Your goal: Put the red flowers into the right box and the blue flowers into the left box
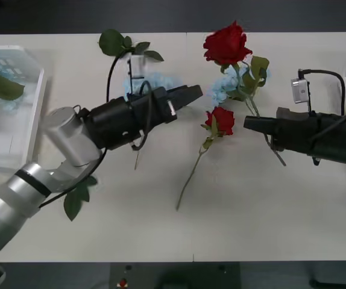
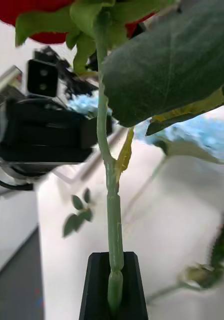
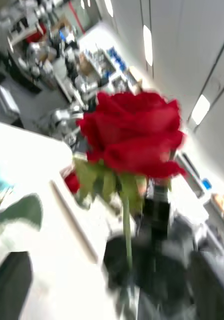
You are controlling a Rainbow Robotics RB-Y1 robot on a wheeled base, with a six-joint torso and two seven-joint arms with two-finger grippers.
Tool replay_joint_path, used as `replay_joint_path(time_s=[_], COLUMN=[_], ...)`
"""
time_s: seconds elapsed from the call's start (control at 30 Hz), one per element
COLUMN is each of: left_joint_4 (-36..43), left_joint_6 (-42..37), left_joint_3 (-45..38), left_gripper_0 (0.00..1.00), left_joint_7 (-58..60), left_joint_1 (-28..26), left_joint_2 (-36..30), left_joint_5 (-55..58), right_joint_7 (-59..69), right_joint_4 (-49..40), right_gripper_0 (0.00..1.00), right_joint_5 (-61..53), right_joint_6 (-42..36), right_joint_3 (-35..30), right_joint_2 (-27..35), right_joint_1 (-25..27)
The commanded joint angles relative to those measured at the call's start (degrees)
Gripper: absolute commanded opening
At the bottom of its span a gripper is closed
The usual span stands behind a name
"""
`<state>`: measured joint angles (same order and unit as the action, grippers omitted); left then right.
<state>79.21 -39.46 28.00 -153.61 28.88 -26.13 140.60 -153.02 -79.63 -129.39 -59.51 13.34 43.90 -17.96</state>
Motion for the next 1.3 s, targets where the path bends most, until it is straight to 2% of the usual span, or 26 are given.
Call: replay_joint_path(time_s=[0.03,0.17,0.3,0.53,0.63,0.83,1.0,1.3], left_joint_4=[2.09,2.09,2.09,2.09,2.09,2.09,2.0,1.74], left_joint_6=[-7.3,-12.66,-19.78,-31.82,-35.43,-35.87,-34.99,-26.29], left_joint_3=[-0.76,-2.43,-9.9,-24.14,-28.35,-29.06,-28.0,-17.37], left_gripper_0=[1.0,1.0,1.0,1.0,1.0,1.0,1.0,1.0], left_joint_7=[1.29,5.42,15.09,32.85,38.12,49.11,57.72,70.64], left_joint_1=[-2.86,-4.01,-4.97,-4.01,-1.28,3.64,6.54,8.83], left_joint_2=[-8.59,-14.21,-16.32,-12.72,-9.64,-3.23,1.87,8.11], left_joint_5=[0.2,-3.14,-15.09,-40.76,-54.91,-75.03,-87.43,-105.01], right_joint_7=[4.14,11.26,18.46,24.53,25.23,25.41,25.23,25.06], right_joint_4=[-0.96,-0.79,2.11,10.73,15.56,25.32,31.99,38.59], right_gripper_0=[0.0,0.0,0.0,0.0,0.0,0.0,0.0,0.0], right_joint_5=[2.56,3.09,3.26,10.82,15.92,24.62,31.83,36.93], right_joint_6=[3.44,6.69,10.47,11.79,10.29,10.56,11.7,21.63], right_joint_3=[-0.24,0.37,2.04,3.1,3.01,3.1,3.01,3.1], right_joint_2=[7.96,14.46,20.61,27.82,29.49,29.84,28.96,23.86], right_joint_1=[-2.25,-2.25,-2.25,-3.92,-5.77,-9.72,-12.45,-12.71])
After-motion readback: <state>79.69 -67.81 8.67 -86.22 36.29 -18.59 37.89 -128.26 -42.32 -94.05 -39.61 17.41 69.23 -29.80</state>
